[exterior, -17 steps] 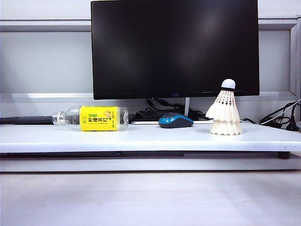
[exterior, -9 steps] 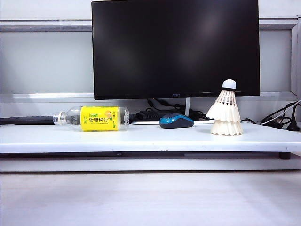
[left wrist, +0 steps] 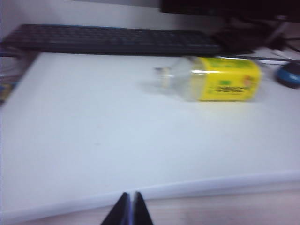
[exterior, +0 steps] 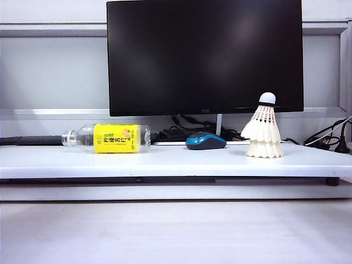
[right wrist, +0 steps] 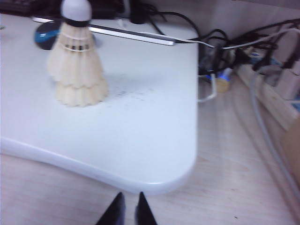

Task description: Stack the badminton balls on the table vertically.

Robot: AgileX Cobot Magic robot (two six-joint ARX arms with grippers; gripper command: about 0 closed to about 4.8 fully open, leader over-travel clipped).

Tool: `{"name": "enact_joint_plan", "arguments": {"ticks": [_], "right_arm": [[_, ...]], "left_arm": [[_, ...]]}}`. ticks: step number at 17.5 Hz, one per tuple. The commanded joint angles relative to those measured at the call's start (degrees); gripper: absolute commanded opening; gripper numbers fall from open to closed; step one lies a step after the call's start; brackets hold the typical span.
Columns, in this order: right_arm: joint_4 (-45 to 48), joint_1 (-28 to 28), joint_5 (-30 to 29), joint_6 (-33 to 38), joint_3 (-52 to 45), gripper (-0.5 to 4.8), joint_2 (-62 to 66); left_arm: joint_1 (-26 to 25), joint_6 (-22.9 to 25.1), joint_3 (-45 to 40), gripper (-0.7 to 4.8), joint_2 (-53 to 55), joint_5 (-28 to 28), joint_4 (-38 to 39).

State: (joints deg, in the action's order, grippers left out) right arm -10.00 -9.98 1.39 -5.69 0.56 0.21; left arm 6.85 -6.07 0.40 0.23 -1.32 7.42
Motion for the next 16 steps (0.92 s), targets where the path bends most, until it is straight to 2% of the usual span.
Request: {"name": "enact_joint_plan", "arguments": {"ticks": [1, 16], "right_arm": [[0.79, 1.20, -0.04, 0.09, 0.02, 0.44, -0.09], [0.81, 2.05, -0.02, 0.09, 0.02, 0.44, -0.09]], "left_arm": [[-1.01, 0.02, -0.07, 0.23, -0.20, -0.13, -0.63], [-1.01, 0.02, -0.07, 0.23, -0.17, -0.17, -0.63]]}}
